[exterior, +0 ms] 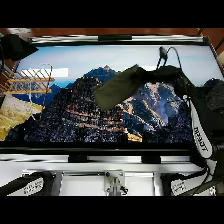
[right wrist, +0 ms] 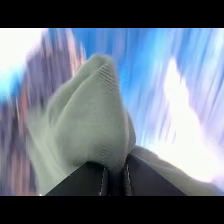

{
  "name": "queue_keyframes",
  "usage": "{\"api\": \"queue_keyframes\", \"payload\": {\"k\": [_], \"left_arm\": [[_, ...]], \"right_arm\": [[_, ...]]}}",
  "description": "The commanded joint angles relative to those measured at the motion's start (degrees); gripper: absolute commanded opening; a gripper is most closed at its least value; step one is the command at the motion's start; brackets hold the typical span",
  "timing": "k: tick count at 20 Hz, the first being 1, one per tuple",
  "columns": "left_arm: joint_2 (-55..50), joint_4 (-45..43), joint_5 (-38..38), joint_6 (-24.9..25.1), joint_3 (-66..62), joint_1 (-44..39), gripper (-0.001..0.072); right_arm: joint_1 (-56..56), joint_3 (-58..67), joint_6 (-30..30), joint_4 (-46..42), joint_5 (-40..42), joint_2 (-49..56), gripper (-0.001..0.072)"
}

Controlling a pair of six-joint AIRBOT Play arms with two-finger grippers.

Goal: Fold the shirts.

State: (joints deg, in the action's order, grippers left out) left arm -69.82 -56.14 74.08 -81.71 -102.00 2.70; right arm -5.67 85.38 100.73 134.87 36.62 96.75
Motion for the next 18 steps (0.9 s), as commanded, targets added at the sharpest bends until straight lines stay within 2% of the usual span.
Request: {"api": "queue_keyframes", "payload": {"k": [1,7,9,11,12,14,16,18], "left_arm": [[0.0,0.0,6.5,0.0,0.0,0.0,0.0035],[0.0,0.0,7.7,0.0,0.0,0.0,0.0035],[0.0,0.0,7.6,0.0,0.0,-0.6,0.0035],[0.0,0.0,7.6,0.0,0.1,-1.2,0.0035],[0.0,0.0,7.6,0.0,0.1,-1.7,0.0035],[0.0,0.0,7.6,0.2,0.1,-2.6,0.0035],[-0.1,0.0,7.6,0.7,0.1,-3.1,0.0035],[-0.3,0.0,7.6,2.2,0.1,-3.5,0.0035]], "right_arm": [[5.5,9.0,-4.4,0.1,-10.1,5.0,0.0067],[23.3,10.7,-17.2,-0.2,-10.7,8.2,0.0067],[28.3,10.7,-23.6,-4.7,-8.4,6.6,0.0067],[32.2,10.7,-35.5,-15.8,-1.7,5.1,0.0067],[33.4,10.7,-41.0,-22.9,4.0,4.5,0.0067],[33.9,10.5,-48.0,-33.4,18.0,4.6,0.0067],[33.6,8.7,-49.2,-33.8,27.0,4.6,0.0068],[32.9,7.3,-48.2,-27.5,31.0,4.6,0.0067]]}}
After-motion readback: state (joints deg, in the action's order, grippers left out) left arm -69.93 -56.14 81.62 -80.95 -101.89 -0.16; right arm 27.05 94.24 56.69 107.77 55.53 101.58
